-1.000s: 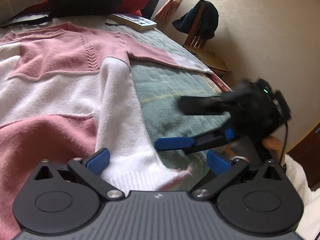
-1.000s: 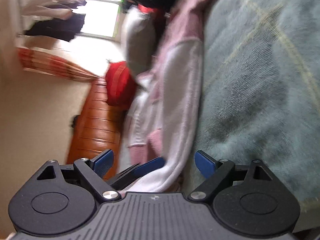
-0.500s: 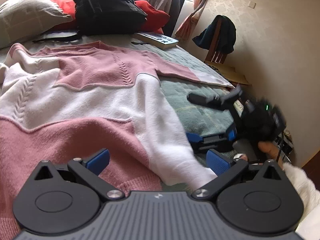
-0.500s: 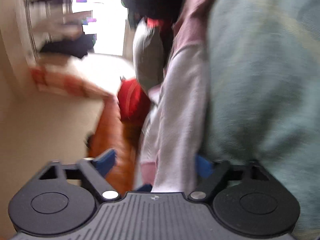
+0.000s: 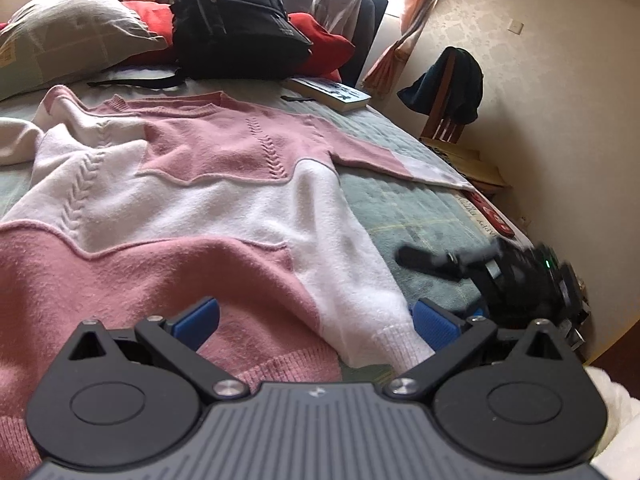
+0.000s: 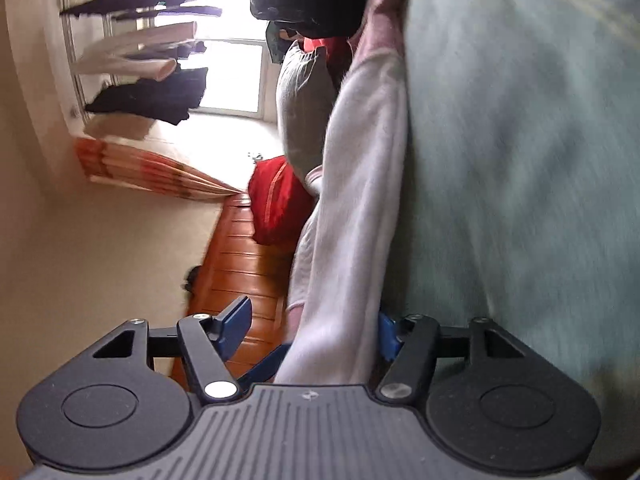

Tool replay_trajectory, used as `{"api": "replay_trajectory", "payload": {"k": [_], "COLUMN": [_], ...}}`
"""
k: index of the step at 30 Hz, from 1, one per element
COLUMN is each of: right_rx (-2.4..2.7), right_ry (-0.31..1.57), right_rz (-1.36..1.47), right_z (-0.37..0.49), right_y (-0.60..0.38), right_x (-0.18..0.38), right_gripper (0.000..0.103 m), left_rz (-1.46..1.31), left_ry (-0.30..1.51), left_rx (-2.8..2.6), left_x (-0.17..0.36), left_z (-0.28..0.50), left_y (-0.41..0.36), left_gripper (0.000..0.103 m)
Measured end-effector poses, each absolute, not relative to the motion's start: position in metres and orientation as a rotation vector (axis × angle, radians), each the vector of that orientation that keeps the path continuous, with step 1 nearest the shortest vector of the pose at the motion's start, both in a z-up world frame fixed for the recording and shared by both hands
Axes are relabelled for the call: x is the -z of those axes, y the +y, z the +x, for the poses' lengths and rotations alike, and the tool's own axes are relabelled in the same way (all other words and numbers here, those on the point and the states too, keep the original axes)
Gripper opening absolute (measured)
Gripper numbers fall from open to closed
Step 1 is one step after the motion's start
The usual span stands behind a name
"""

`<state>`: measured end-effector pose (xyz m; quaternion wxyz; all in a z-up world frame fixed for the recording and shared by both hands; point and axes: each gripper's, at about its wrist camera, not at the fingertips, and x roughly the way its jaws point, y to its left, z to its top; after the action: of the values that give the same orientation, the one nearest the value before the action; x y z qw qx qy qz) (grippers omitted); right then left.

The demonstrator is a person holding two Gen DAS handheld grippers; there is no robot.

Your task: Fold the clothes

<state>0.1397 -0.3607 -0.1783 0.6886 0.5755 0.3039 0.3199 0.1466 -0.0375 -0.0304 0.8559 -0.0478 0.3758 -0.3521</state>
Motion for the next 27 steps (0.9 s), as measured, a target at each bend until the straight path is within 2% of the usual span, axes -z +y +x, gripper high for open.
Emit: {"api": "replay_trajectory", "payload": {"k": [1, 3, 4, 8, 19, 21, 23, 27], "right_rx": [-0.706, -0.662, -0.636, -0.579, -0.356, -0.327, -0.265, -0.179], "right_ry": [0.679, 0.702, 0.721, 0.727, 0.548, 0.548, 0.591, 0.697], "right_rz": [1.271, 1.273, 1.282, 1.197, 0.764, 0.713, 0.684, 0.704], "right_z": [0.136, 0.138, 0.14, 0.138, 0.098, 0.095, 0.1, 0.097], "right_y": [-0.362, -0.365, -0.366, -0.364, -0.417, -0.421, -0.422, -0.443], "right_x": [0.18, 0.186, 0.188, 0.172, 0.073, 0.068, 0.068, 0.094], "right_gripper": [0.052, 0.019, 0.015, 0.017, 0.015, 0.014, 0.008, 0.012], "left_rz": [-0.102, -0.102, -0.1, -0.09, -0.066, -0.062, -0.057, -0.052], "left_ry": [0.792, 0.8, 0.803, 0.795, 0.799, 0.803, 0.808, 0.814], "left_rx": [0.737, 0.726, 0.723, 0.729, 0.732, 0.739, 0.736, 0.726], "left_x": [0.031, 0.032, 0.032, 0.029, 0.025, 0.026, 0.027, 0.026], "left_z": [0.147, 0.149, 0.148, 0.145, 0.142, 0.142, 0.142, 0.144], "left_y": [-0.037, -0.038, -0.039, -0.038, -0.044, -0.045, -0.046, -0.045], "left_gripper": [0.102, 0.102, 0.102, 0.102, 0.102, 0.102, 0.102, 0.102]}}
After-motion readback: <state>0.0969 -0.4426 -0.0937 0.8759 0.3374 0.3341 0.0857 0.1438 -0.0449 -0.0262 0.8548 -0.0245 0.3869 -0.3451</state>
